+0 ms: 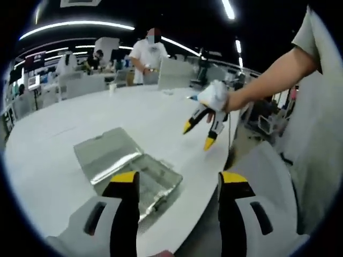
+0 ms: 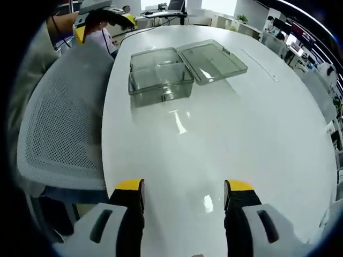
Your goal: Insert the divider into the dual guide fixture by aligning both edges with the guide slots and pushing it downward to the bottom, including one-sided entry, uneven engagement, binding, and posture correction.
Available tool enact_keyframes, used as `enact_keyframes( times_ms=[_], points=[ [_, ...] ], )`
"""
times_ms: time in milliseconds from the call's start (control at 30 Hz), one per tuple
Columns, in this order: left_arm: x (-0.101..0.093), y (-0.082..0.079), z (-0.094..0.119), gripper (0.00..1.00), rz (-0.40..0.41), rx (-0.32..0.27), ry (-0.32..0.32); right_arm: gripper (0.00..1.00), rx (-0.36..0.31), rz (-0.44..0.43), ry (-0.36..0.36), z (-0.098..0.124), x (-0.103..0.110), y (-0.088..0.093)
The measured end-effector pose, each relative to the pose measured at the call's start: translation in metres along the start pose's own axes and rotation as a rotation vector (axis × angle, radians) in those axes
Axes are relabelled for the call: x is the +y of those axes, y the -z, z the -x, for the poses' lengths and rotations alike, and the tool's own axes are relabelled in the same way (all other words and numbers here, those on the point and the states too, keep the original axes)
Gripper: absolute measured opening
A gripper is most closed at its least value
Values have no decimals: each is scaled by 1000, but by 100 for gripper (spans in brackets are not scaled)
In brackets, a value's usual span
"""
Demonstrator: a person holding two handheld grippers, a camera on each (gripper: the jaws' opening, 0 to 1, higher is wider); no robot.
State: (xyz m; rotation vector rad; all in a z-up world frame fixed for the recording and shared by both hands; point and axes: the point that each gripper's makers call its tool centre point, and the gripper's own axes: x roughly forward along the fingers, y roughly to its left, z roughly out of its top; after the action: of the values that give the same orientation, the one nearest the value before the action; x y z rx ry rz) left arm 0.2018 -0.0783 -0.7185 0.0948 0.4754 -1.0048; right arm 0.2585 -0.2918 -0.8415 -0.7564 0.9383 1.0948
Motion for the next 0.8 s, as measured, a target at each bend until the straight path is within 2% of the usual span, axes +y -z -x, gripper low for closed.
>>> enact_keyframes(
  times_ms=[200, 500, 800],
  points=[
    [-3, 2, 1, 58, -38, 19, 1, 53, 54, 25, -20, -7, -3, 14],
    [-2, 6, 1, 58, -49, 37, 0, 49, 80, 49, -33, -11, -9, 16],
    [-4, 10, 1, 59, -45, 47, 5, 40, 121, 93, -52, -15, -14, 28]
  ],
)
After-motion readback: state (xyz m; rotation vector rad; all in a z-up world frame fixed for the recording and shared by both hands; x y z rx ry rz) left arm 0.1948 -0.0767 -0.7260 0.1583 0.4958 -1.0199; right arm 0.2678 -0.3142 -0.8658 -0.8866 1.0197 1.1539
